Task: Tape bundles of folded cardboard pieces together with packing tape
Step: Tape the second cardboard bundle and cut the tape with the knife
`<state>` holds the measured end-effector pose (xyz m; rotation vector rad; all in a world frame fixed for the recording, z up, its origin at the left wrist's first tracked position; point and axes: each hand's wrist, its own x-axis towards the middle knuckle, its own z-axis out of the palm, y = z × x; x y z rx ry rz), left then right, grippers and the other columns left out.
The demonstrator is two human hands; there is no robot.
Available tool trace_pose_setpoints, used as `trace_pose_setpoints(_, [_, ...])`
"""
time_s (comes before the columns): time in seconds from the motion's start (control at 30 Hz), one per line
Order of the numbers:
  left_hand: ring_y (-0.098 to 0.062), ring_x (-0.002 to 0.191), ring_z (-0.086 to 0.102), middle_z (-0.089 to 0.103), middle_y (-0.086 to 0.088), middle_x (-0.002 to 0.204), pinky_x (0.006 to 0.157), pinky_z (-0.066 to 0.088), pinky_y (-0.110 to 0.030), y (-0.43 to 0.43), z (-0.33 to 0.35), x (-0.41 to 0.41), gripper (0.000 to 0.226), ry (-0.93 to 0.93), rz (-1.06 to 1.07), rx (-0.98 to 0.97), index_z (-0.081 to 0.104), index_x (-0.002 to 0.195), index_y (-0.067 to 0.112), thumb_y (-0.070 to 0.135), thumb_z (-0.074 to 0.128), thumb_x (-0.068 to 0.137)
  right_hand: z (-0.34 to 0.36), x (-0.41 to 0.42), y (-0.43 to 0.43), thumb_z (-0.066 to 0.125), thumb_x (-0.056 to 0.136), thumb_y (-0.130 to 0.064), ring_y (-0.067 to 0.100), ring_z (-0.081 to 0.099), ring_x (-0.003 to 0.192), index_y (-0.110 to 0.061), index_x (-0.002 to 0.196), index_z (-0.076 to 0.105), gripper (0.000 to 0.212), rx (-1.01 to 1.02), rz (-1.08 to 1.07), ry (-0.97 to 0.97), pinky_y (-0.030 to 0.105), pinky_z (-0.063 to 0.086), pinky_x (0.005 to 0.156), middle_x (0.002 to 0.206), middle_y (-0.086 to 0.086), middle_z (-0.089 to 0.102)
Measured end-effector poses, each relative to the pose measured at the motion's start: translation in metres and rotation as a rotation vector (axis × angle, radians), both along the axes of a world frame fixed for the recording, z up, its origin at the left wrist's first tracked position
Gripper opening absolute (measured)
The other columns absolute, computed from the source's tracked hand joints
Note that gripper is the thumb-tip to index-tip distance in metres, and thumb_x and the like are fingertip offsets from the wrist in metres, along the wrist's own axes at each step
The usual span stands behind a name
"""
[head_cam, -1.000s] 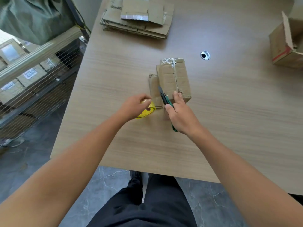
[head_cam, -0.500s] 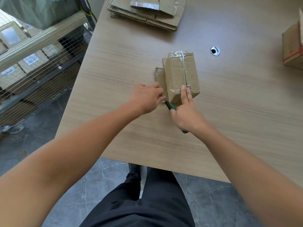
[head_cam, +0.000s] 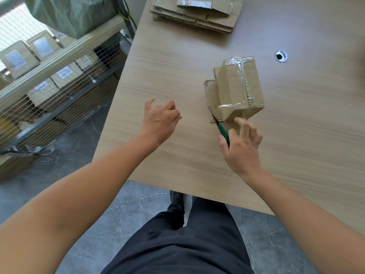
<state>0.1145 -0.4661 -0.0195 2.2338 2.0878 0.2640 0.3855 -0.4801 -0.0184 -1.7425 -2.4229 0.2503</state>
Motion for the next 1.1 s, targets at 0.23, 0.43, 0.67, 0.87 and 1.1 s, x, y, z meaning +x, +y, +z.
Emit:
trace_pose_setpoints(0.23, [-0.028, 0.090, 0.062, 0.064, -0.001, 0.099, 0.095, 0.033, -0.046, -0.057, -0.038, -0.044, 0.015, -0.059, 0.223, -0.088, 0.080, 0.084, 0.022, 0.032, 0.071, 0.089, -0.041, -0.111, 0.003, 0.046, 0.104, -0.032, 0.043, 0.056, 0.104, -0.005, 0.122, 0.046, 0.032, -0.531, -0.117, 0.231, 0.049, 0.046, 0.082, 0.112, 0.021, 0.059])
trace_pose_setpoints(0.43, [-0.027, 0.099, 0.056, 0.055, -0.005, 0.113, 0.090, 0.033, -0.044, -0.062, -0.059, -0.042, 0.029, -0.098, 0.305, -0.132, 0.071, 0.121, 0.036, 0.043, 0.059, 0.096, -0.067, -0.155, 0.006, 0.050, 0.102, -0.025, 0.040, 0.039, 0.124, -0.002, 0.156, 0.024, 0.064, -0.402, -0.081, 0.099, 0.046, 0.034, 0.104, 0.143, 0.020, 0.036])
trace_pose_setpoints(0.67, [-0.026, 0.132, 0.027, 0.031, -0.001, 0.143, 0.110, 0.021, -0.045, -0.069, -0.043, -0.044, 0.063, -0.233, 0.326, -0.254, 0.045, 0.145, 0.047, 0.066, 0.060, 0.086, -0.028, -0.112, 0.000, 0.053, 0.102, -0.033, 0.033, 0.036, 0.137, -0.004, 0.156, 0.030, 0.066, -0.373, 0.025, 0.227, 0.039, 0.028, 0.117, 0.151, 0.015, 0.038])
trace_pose_setpoints(0.87, [-0.026, 0.140, 0.035, 0.045, -0.003, 0.146, 0.116, 0.024, -0.043, -0.017, -0.004, 0.035, 0.052, -0.572, 0.245, -0.083, 0.053, 0.142, 0.018, 0.045, 0.056, 0.098, 0.028, -0.019, 0.019, 0.051, 0.095, -0.025, 0.028, 0.045, 0.133, -0.004, 0.134, 0.054, 0.045, 0.042, -0.104, 0.563, 0.040, 0.032, 0.117, 0.135, 0.010, 0.054])
trace_pose_setpoints(1.1, [-0.010, 0.154, 0.006, 0.012, 0.000, 0.168, 0.126, 0.009, -0.035, 0.084, 0.006, 0.159, 0.074, -1.198, 0.393, -0.154, 0.014, 0.161, 0.014, 0.046, 0.045, 0.101, 0.021, 0.028, 0.110, 0.049, 0.096, -0.032, 0.019, 0.035, 0.147, -0.002, 0.155, 0.028, 0.069, -0.298, -0.401, 0.926, 0.043, 0.028, 0.123, 0.157, 0.010, 0.035])
